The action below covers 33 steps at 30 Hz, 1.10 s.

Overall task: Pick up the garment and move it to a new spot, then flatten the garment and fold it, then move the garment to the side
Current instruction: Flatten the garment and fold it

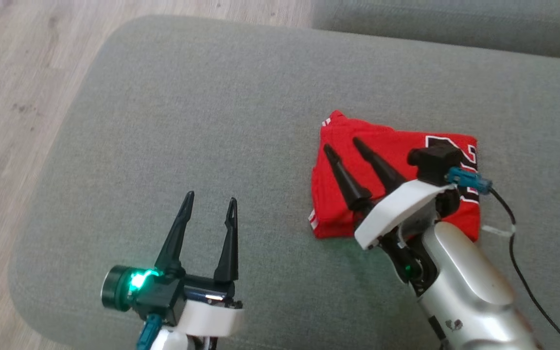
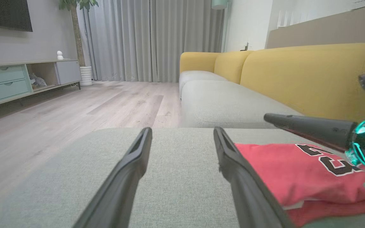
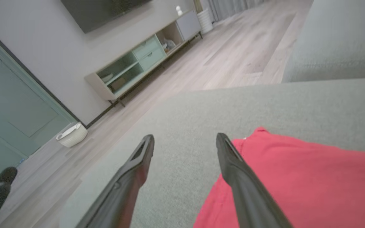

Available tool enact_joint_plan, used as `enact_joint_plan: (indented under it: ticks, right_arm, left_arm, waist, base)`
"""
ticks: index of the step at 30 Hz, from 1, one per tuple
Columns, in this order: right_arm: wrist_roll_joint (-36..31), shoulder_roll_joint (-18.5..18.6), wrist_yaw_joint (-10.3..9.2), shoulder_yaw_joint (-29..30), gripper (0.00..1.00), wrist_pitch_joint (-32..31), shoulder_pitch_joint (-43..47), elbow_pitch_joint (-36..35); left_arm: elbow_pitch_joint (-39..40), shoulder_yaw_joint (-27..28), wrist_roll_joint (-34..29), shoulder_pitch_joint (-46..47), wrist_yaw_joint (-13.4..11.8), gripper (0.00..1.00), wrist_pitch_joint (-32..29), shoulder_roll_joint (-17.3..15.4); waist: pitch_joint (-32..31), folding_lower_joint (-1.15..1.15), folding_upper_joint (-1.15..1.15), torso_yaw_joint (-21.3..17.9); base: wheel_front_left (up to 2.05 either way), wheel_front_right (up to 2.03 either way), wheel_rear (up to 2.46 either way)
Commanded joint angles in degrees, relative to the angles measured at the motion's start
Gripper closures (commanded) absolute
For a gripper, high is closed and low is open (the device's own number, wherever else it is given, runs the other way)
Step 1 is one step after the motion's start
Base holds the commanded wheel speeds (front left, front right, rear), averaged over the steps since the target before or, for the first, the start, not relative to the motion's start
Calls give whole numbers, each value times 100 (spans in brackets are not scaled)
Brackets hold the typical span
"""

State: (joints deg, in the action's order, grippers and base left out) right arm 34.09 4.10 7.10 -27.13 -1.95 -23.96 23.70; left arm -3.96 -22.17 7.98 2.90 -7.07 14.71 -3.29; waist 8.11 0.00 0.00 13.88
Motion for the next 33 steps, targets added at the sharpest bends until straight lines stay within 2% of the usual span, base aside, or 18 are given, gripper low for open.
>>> enact_joint_plan:
  ticks: [1, 5, 8, 11, 14, 19, 25, 33]
  right_arm:
    - [-79, -121, 39, -21, 0, 244, -189, -167]
    - [-440, -27, 39, 356, 0, 917, -42, -154]
    - [-582, 263, 39, 696, 0, 1396, 320, -169]
    - [-1261, 581, 39, 1065, 0, 1635, 712, -197]
    - [-1719, 560, 39, 1608, 0, 1688, 1146, -415]
    - [-2201, 317, 39, 2258, 0, 1693, 2075, -1084]
    - [-2257, 167, 39, 2184, 0, 1694, 3093, -1283]
    - [-2202, 110, 39, 2173, 0, 1694, 3256, -1166]
  left_arm:
    - [135, 231, -33, -19, -32, 0, 29, 28]
    - [97, 333, 8, -177, -44, 0, 29, 31]
    - [31, 448, 150, -326, -28, 0, 29, 34]
    - [-12, 654, 321, -459, -23, 0, 29, 36]
    - [-46, 874, 354, -546, -25, 0, 29, 38]
    - [-292, 1040, 144, -684, 68, 0, 29, 31]
    - [-513, 1252, 74, -1003, 115, 0, 29, 34]
    - [-627, 1323, -34, -1218, 230, 0, 29, 37]
  waist:
    - [-109, 0, 0, -70]
    - [-404, 0, 0, -257]
    - [-688, 0, 0, -441]
    - [-899, 0, 0, -647]
    - [-1020, 0, 0, -848]
    - [-1281, 0, 0, -1041]
    - [-1571, 0, 0, -1187]
    - [-1659, 0, 0, -1226]
  base:
    - [0, 0, 0]
    - [0, 0, 0]
    - [0, 0, 0]
    - [0, 0, 0]
    - [0, 0, 0]
    - [0, 0, 0]
    - [0, 0, 0]
    - [0, 0, 0]
